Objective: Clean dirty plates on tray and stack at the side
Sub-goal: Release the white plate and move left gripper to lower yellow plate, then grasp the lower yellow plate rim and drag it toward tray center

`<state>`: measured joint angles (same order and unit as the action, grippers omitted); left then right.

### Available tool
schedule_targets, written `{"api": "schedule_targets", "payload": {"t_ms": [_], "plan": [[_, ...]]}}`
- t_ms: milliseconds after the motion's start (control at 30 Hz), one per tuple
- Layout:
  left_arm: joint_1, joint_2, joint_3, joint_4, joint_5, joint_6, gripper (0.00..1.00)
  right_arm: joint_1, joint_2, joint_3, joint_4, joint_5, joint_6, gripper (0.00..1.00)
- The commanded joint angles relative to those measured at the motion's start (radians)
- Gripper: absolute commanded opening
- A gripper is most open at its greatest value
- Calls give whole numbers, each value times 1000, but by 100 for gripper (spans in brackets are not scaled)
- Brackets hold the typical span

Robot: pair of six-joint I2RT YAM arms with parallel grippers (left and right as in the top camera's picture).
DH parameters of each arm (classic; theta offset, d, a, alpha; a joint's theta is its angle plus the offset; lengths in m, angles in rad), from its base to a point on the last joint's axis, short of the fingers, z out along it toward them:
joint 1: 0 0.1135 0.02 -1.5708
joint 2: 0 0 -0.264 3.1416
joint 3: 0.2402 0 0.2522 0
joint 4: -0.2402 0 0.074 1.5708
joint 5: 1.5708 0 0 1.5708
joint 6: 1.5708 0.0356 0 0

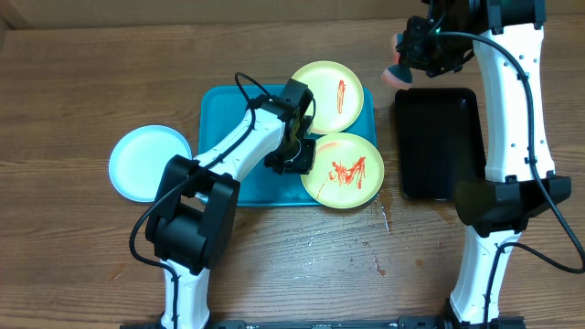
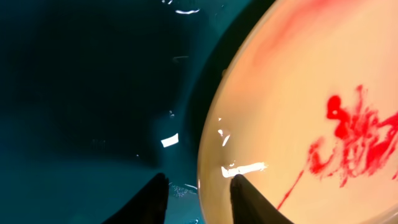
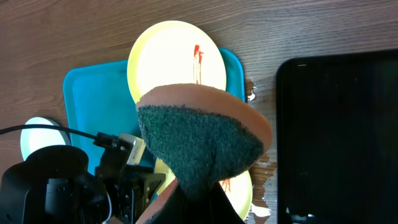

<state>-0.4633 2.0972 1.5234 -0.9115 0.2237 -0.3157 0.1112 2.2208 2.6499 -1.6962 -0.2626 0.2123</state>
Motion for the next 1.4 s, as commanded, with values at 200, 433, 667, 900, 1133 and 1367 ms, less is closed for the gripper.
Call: {"api": "schedule_targets", "payload": {"t_ms": [200,433,667,900,1133,1367], "plan": [[-5,34,-10,25,31,5,16,-4,-3,0,2,-7,-5,4],[6,57,-10,31,63,5,4,-4,-3,0,2,-7,-5,4],[32,50,1,-16,67,5,4,-4,-3,0,2,-7,-5,4],[57,-37,18,-114,-61,2,4,-2,-3,0,2,-8,-4,4],[108,-180,17,-177,-339,-97,4,18,-2,-50,2,-7,-5,5],[154,-184,-40,-211,-418,-225,4,34,-3,-98,3,-8,-5,4]]}}
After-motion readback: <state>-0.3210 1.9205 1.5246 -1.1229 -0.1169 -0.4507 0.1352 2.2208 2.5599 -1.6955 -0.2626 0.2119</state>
